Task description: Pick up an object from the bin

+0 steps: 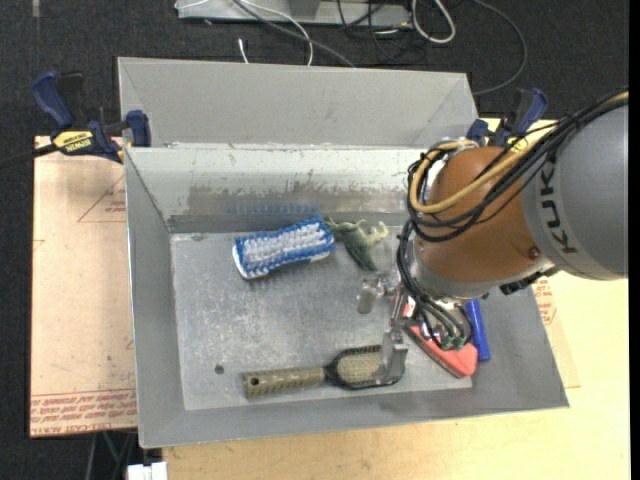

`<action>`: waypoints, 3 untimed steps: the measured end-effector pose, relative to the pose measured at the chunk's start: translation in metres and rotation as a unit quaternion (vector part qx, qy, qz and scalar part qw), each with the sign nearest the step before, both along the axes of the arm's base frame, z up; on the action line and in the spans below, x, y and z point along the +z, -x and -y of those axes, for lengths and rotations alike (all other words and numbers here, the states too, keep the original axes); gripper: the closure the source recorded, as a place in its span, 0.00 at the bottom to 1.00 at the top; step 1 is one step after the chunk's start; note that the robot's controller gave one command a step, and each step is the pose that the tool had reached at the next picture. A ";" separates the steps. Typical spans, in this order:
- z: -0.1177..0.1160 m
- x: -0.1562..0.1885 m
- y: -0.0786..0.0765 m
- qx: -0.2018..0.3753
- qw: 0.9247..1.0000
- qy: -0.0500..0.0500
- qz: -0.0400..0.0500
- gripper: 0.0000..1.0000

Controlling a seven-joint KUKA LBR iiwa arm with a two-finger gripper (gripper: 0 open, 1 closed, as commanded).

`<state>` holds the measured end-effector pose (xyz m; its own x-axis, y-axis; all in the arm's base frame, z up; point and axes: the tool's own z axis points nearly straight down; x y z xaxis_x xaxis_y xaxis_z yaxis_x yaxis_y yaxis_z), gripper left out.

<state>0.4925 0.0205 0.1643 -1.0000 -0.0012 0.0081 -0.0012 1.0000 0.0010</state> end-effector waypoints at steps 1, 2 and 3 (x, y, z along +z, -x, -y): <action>0.000 0.004 -0.002 -0.001 1.000 0.000 0.004 0.00; -0.009 -0.093 0.005 0.041 0.999 -0.001 0.011 0.00; -0.021 -0.033 0.010 0.057 0.998 -0.001 0.009 0.00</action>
Offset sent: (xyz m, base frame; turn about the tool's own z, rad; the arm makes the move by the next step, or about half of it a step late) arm -0.0093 0.0081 -0.0943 -0.0854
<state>0.4820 0.0412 0.1317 -0.9933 -0.1153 -0.0098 -0.1153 0.9933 0.0013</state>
